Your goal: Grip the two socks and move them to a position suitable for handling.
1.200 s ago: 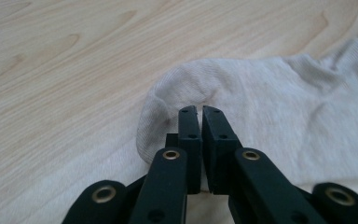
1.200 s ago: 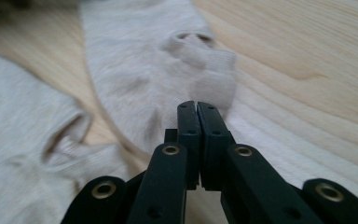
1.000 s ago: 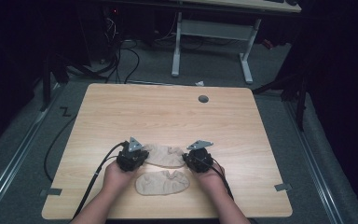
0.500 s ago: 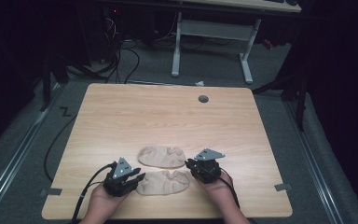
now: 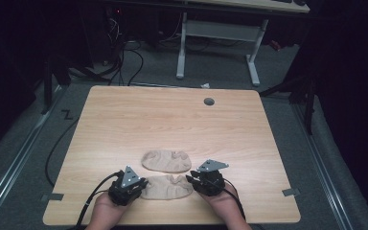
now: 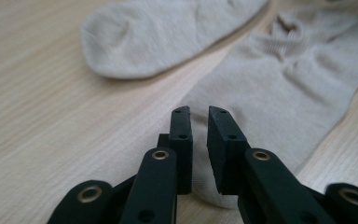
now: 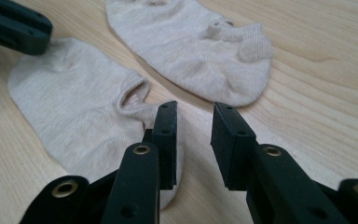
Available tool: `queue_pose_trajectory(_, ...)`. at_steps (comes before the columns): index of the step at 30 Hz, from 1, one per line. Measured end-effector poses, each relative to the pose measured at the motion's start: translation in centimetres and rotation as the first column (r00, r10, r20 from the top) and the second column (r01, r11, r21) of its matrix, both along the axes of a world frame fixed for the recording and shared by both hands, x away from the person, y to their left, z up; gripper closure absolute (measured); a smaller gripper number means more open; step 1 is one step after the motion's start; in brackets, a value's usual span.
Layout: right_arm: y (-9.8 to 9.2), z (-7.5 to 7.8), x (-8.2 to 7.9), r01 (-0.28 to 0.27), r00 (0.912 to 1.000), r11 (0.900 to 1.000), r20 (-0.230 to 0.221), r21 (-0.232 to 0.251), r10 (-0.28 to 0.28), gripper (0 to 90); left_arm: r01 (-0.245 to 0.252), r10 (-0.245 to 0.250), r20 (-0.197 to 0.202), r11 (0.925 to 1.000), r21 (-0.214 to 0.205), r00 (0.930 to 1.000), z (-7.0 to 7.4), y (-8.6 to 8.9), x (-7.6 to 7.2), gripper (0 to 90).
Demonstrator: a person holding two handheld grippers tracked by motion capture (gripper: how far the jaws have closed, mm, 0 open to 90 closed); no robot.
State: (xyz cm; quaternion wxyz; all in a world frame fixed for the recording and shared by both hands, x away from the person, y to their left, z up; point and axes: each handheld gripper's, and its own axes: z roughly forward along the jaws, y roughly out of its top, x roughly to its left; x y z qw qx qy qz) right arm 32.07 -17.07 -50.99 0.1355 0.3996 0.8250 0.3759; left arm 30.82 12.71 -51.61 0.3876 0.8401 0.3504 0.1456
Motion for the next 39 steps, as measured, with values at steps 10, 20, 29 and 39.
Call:
queue_pose_trajectory(10,-0.2,-0.3,3.3,0.136,0.9906,0.9904,0.015,0.026,-0.136,63.1,-0.162,0.163,0.061,0.9866,-0.020,0.9848,0.5,0.8,5.5,61.8)
queue_pose_trajectory(20,1.2,-1.8,6.8,0.135,0.9900,0.9908,-0.040,-0.002,-0.135,83.5,-0.201,0.200,-0.022,0.9786,-0.046,0.9796,-1.8,-0.4,10.2,63.4)
queue_pose_trajectory(29,1.4,-0.6,5.7,0.111,0.9938,0.9937,0.011,-0.011,-0.111,87.9,-0.142,0.145,0.023,0.9865,-0.082,0.9892,0.4,-0.8,7.9,86.9)
queue_pose_trajectory(39,0.8,2.1,2.1,0.073,0.9914,0.9972,0.107,0.014,-0.074,88.0,-0.077,0.085,0.070,0.9906,-0.114,0.9939,3.6,0.4,4.0,86.6)
